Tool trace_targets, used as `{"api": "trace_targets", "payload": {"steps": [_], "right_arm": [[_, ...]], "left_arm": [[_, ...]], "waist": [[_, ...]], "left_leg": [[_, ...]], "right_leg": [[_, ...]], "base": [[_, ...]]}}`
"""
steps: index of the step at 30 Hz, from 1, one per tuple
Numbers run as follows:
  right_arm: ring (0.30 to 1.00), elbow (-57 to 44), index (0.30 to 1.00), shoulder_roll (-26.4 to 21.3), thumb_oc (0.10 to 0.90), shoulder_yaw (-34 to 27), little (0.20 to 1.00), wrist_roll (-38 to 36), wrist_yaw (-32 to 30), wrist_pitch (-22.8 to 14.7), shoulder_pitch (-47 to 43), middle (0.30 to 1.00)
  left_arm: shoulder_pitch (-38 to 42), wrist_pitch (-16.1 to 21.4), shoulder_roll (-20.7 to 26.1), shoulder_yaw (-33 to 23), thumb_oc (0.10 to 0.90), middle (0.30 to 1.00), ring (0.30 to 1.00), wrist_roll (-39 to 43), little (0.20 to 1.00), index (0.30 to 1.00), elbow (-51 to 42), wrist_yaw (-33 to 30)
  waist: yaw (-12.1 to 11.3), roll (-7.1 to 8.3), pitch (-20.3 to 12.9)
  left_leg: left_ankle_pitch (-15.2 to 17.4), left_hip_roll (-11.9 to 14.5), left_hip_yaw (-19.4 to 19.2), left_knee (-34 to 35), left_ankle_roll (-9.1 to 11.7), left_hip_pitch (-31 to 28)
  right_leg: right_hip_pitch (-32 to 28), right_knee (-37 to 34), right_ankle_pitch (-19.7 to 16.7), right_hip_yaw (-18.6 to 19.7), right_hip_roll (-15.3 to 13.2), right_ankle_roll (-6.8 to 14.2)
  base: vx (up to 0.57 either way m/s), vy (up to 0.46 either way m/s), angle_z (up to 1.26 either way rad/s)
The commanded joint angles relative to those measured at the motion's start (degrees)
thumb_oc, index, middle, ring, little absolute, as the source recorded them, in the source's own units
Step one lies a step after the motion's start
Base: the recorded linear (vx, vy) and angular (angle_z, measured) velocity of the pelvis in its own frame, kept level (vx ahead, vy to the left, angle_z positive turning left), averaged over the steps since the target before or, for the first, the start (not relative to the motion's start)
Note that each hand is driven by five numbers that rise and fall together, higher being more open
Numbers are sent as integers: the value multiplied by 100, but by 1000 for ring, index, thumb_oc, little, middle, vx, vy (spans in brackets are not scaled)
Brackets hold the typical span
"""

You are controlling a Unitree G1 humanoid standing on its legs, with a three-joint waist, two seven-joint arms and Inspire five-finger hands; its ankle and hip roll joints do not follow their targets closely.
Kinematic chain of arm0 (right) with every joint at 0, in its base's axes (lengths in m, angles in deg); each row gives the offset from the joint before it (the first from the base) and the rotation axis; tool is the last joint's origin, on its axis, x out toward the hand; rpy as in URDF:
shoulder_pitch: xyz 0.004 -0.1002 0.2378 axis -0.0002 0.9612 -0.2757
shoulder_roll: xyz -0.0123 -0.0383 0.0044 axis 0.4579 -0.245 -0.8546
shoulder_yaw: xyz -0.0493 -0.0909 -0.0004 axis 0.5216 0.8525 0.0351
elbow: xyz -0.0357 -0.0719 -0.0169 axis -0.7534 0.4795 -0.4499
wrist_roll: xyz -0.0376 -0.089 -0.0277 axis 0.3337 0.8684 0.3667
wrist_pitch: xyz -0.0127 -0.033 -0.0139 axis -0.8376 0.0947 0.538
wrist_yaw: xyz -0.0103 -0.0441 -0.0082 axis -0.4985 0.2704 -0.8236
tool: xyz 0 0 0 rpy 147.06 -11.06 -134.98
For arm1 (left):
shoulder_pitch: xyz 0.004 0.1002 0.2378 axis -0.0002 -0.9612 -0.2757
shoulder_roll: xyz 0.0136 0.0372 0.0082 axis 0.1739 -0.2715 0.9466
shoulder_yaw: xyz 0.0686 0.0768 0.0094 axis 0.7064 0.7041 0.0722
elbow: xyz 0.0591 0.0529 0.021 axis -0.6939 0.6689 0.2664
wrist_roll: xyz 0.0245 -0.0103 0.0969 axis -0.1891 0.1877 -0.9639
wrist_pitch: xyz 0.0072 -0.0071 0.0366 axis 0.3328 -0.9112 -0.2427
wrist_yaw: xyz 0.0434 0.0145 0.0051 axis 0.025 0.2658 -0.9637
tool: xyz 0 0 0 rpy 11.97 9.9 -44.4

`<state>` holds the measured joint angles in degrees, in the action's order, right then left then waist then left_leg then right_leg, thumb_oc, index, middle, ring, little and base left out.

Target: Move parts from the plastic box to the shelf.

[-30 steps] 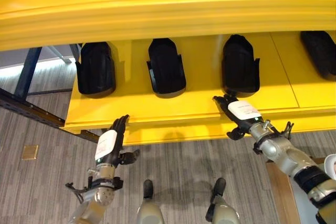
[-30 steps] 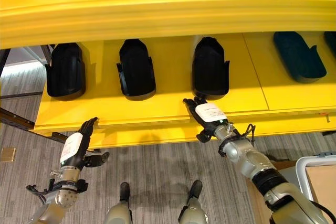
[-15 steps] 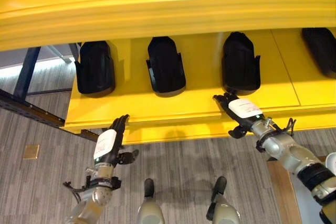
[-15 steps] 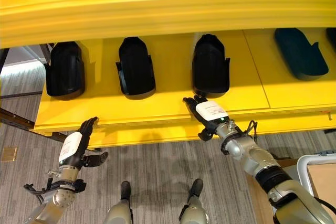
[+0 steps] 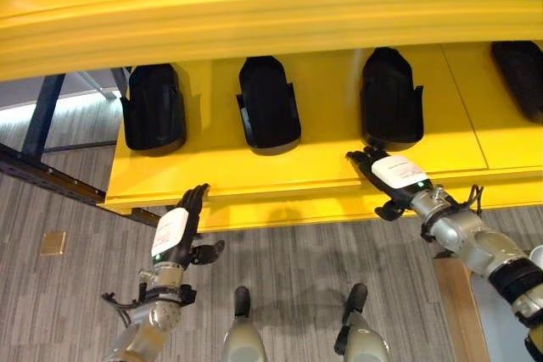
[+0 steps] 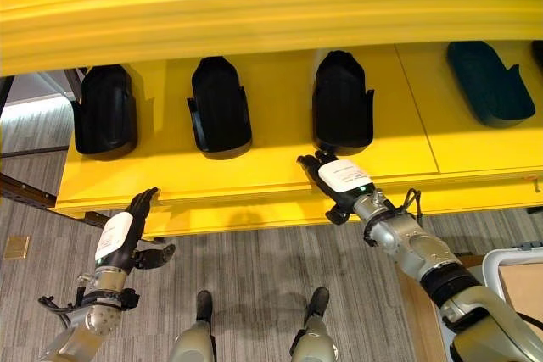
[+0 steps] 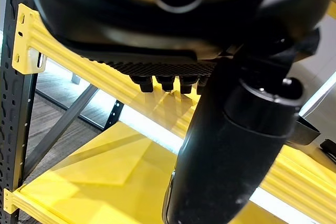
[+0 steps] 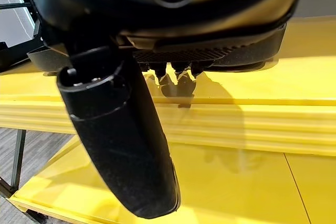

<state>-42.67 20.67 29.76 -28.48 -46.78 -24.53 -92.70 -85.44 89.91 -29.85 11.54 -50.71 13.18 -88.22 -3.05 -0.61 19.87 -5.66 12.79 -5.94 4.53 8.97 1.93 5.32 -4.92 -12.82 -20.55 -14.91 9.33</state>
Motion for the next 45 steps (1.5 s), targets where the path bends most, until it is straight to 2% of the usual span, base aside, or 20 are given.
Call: {"api": "trace_targets", "payload": {"steps": [1, 45], "right_arm": [[1000, -36, 1000, -423, 900, -25, 1000, -71, -75, 82, -758, 1000], [1000, 91, 1000, -594, 900, -620, 1000, -268, -184, 167, -270, 1000]], "left_arm": [[-181, -653, 416, -292, 900, 1000, 1000, 251, 1000, 1000, 1033, 614], [-80, -677, 450, -294, 900, 1000, 1000, 273, 1000, 1000, 1360, 657]], "waist": [[103, 386, 240], [231, 370, 265]], "left_leg": [[354, -83, 50, -286, -278, -64], [355, -61, 20, -293, -270, -118]], "right_leg": [[-95, 1184, 858, 31, -342, 124], [16, 1304, 879, 111, -329, 105]], "base": [[0, 0, 0], [0, 0, 0]]}}
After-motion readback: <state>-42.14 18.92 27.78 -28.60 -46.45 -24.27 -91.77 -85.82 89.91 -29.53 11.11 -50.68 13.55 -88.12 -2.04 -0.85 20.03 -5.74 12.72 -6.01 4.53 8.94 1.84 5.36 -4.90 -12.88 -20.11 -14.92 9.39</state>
